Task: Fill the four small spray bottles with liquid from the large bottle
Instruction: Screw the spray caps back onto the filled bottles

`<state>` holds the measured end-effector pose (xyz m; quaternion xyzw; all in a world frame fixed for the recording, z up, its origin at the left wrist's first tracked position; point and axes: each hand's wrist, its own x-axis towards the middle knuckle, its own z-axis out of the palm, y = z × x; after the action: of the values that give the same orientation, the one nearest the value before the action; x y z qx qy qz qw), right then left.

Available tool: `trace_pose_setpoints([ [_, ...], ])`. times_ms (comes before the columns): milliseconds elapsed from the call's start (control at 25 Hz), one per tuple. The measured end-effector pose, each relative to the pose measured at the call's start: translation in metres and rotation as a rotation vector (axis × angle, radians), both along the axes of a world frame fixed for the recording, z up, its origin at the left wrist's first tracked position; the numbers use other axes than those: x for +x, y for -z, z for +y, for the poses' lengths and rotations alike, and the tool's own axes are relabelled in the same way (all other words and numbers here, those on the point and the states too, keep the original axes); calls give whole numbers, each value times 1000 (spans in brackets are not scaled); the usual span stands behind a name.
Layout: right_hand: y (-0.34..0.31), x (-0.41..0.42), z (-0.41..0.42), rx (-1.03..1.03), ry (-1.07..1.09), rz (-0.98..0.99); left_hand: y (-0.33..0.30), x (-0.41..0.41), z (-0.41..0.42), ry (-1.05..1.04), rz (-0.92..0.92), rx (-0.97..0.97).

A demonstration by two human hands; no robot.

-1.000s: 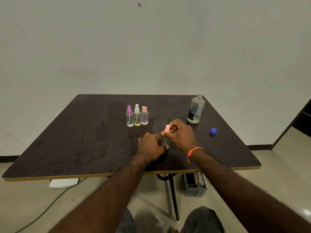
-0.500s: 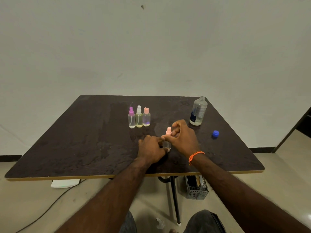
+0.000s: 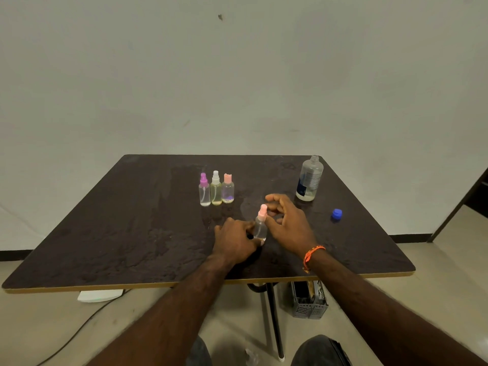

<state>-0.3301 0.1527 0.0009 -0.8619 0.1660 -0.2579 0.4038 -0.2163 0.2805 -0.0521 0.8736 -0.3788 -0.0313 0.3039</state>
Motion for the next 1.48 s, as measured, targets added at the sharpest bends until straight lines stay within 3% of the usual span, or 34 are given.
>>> trace_pose_setpoints([
  [120, -5, 0, -4, -10, -8, 19, -4, 0, 1, 34, 29, 8],
  [360, -9, 4, -4, -16, -23, 44, -3, 11, -3, 107, 167, -197],
  [520, -6, 8, 0, -29, 57, 72, -4, 8, -3, 77, 119, -187],
  [720, -3, 8, 6, -9, -35, 3, -2, 11, -4, 62, 92, -156],
  [920, 1, 12, 9, -28, 127, 53, -1, 7, -4, 47, 71, -167],
  [1080, 15, 9, 12, -14, -2, 23, 0, 7, -2, 85, 112, -203],
  [1320, 0, 7, 10, 75, 118, 18, 2, 6, -2, 46, 115, -191],
  [1480, -8, 4, 9, 77, 27, 8, 1, 5, -1, 45, 128, -207],
])
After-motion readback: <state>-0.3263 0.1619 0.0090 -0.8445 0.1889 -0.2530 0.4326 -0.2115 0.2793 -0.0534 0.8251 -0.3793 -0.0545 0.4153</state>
